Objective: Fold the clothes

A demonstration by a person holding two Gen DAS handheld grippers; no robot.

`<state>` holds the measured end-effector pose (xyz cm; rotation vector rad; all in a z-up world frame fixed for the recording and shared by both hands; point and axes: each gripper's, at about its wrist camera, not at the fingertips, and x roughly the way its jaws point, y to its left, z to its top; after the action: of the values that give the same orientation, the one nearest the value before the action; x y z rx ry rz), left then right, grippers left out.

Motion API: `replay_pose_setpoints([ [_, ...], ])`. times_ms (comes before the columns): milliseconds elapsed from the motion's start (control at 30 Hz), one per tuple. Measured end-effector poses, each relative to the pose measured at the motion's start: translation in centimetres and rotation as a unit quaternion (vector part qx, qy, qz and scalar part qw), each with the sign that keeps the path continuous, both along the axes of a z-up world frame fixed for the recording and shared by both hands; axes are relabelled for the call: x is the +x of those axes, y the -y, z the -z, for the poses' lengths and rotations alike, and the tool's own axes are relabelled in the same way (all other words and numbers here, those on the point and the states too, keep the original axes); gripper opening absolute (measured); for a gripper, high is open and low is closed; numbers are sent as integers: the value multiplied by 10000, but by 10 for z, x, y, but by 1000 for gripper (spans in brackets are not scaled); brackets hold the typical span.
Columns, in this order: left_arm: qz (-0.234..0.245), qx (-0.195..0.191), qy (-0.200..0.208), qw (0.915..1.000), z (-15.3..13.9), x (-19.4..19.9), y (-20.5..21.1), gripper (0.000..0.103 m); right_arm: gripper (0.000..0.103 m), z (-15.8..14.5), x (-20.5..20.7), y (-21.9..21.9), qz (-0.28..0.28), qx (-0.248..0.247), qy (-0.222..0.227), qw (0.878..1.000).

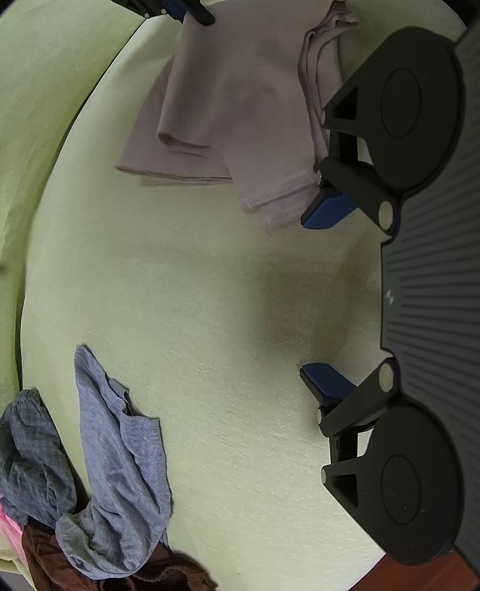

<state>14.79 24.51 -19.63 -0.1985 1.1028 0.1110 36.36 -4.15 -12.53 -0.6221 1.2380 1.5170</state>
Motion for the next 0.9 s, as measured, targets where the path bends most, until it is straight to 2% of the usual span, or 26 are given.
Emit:
replay_pose_setpoints([
  [100,14,8,-2,10000,0,2,1,81,11,-3,7,6,62,-16,15,10000],
  [167,29,7,-9,10000,1,3,2,81,19,3,12,9,247,-101,80,9996],
  [233,60,-9,4,10000,0,3,3,81,22,1,6,10,331,-46,434,9985],
  [300,66,-7,21,10000,-2,2,1,81,35,-9,-2,15,626,164,826,9945],
  [400,5,-71,39,10000,-5,-2,-6,81,37,-33,-20,30,1301,822,1416,9779],
  [467,-10,-106,41,9999,-5,-4,-8,81,37,-51,-51,37,1923,1423,1570,9582],
  [500,-16,-137,29,9999,-6,-7,-9,81,37,-52,-64,35,2134,1595,1499,9521],
  [533,-13,-186,25,9998,-7,-9,-11,81,36,-50,-92,30,2726,1973,1070,9356],
  [567,20,-285,48,9996,-9,-11,-12,81,41,-46,-100,27,2978,2024,896,9286],
  [600,35,-305,65,9995,-12,-13,-12,81,43,-34,-124,18,3714,2136,467,9024],
  [633,43,-292,83,9995,-15,-15,-13,81,47,-28,-134,14,4016,2196,349,8884],
  [667,36,-259,85,9996,-17,-17,-14,81,48,-22,-147,6,4326,2214,311,8734],
  [700,17,-225,86,9997,-20,-20,-17,81,48,-18,-158,-4,4406,2173,482,8697],
  [767,-23,-170,86,9998,-26,-28,-24,81,54,-10,-202,-51,4091,1827,1620,8792],
  [800,-52,-188,77,9998,-27,-31,-29,81,54,-8,-207,-59,4020,1753,1736,8818],
  [900,-199,-140,26,9997,-28,-45,-49,81,54,7,-228,-108,3445,1363,2497,8946],
])
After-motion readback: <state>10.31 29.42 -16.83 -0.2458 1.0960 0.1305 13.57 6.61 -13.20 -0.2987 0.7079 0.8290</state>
